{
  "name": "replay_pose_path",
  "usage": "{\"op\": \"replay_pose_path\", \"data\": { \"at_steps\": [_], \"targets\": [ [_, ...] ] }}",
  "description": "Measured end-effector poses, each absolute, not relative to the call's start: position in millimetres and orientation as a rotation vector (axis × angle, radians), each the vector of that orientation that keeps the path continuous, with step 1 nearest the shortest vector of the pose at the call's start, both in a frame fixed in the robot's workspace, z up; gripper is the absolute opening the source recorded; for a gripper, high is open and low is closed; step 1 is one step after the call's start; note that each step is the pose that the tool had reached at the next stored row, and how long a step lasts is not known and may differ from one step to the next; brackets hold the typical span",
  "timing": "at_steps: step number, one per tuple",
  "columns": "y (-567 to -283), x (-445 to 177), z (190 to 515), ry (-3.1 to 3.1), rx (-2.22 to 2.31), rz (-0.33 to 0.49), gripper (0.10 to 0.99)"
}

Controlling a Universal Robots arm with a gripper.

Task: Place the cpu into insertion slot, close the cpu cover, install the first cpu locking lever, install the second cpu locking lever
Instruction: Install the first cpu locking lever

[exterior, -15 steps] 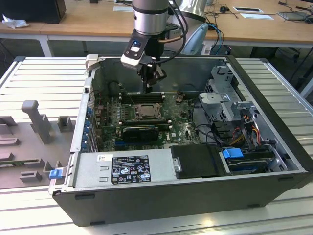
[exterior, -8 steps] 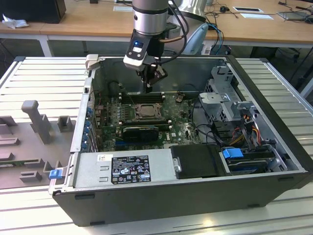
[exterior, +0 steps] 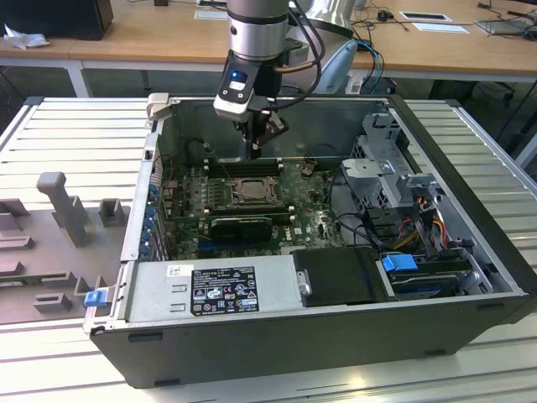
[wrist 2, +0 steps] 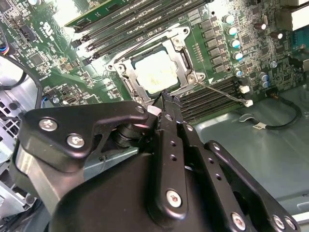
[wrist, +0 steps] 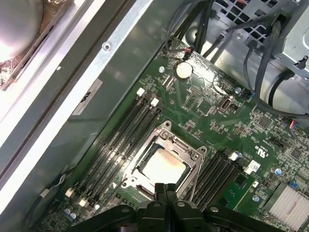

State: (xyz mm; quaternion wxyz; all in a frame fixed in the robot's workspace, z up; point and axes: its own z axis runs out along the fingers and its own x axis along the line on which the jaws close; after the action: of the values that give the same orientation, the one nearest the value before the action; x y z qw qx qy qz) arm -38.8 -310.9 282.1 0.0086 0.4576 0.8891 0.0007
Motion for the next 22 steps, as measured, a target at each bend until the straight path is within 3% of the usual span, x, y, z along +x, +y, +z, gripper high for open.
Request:
{"op": "replay_pose_path", "data": {
  "at_steps": [22],
  "targets": [
    [-310.9, -38.8, 282.1, 2.846, 1.289, 0.004, 0.106]
  ]
}}
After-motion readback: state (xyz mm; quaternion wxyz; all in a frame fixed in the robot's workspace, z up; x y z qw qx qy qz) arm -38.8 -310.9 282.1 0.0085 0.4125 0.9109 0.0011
